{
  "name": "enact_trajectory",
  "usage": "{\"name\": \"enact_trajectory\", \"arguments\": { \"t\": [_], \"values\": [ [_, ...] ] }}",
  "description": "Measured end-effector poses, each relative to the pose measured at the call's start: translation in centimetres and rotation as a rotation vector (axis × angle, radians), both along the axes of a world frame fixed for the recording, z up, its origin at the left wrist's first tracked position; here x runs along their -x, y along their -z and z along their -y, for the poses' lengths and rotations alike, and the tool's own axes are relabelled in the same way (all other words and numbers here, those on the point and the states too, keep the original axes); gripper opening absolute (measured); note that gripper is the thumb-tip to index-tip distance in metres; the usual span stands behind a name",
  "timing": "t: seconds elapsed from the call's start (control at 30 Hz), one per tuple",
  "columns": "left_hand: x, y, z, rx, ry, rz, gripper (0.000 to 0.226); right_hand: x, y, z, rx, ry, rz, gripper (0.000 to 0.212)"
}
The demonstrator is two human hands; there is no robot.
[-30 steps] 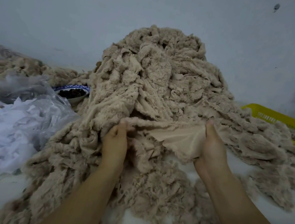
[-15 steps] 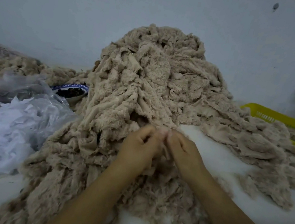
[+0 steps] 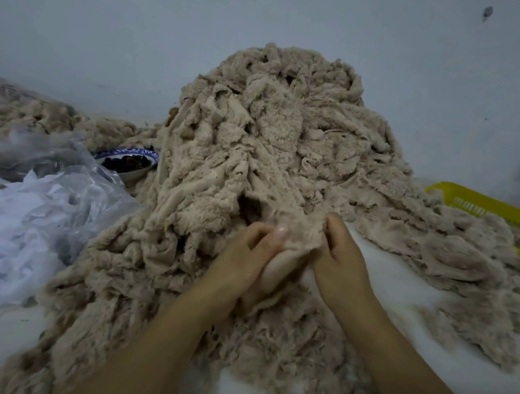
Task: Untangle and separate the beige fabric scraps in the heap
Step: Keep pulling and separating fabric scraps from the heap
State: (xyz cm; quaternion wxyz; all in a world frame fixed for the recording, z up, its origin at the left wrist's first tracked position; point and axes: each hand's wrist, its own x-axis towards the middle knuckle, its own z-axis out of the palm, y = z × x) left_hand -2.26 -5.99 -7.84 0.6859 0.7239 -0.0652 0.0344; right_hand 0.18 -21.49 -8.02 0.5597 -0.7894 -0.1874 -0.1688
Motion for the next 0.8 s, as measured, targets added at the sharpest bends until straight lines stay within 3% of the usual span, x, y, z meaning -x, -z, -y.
{"name": "enact_trajectory", "arguments": {
  "t": [0.07,0.13,0.17,0.23,0.37,0.47,0.53,0.67,0.8],
  "values": [
    [0.1,0.3,0.5,-0.082,0.02,0.081,0.076,0.5,-0.4,-0.2,0.095,-0.016,0.052,0.014],
    [0.2,0.4,0.8,-0.07,0.069,0.06,0.075,0.9,-0.4,-0.5,0.246,-0.016,0.118,0.012],
    [0.1,0.3,0.9,-0.028,0.087,0.012,0.072,1.0,-0.5,-0.6,0.321,-0.01,0.142,0.009],
    [-0.3,0.3,0.7,0.132,0.117,-0.122,0.065,1.2,-0.5,-0.8,0.441,-0.009,0.25,0.025],
    [-0.8,0.1,-0.4,0.486,0.211,-0.379,0.039,1.8,-0.1,-2.0,0.578,-0.155,0.439,0.034],
    [-1.6,0.0,-0.6,0.492,0.058,-0.417,0.03,2.4,0.5,-3.2,0.648,-0.282,0.411,0.038],
    [-2.3,0.0,-0.5,0.488,-0.083,-0.376,0.024,2.4,0.7,-3.3,0.629,-0.281,0.371,0.04],
    [-2.4,0.6,-1.1,0.771,-0.108,-0.306,0.03,2.0,1.1,-2.5,0.47,-0.241,0.287,0.042],
    [-1.9,0.8,-0.7,0.685,-0.089,-0.227,0.031,0.5,1.4,-1.7,0.147,0.058,0.127,0.039]
  ]
}}
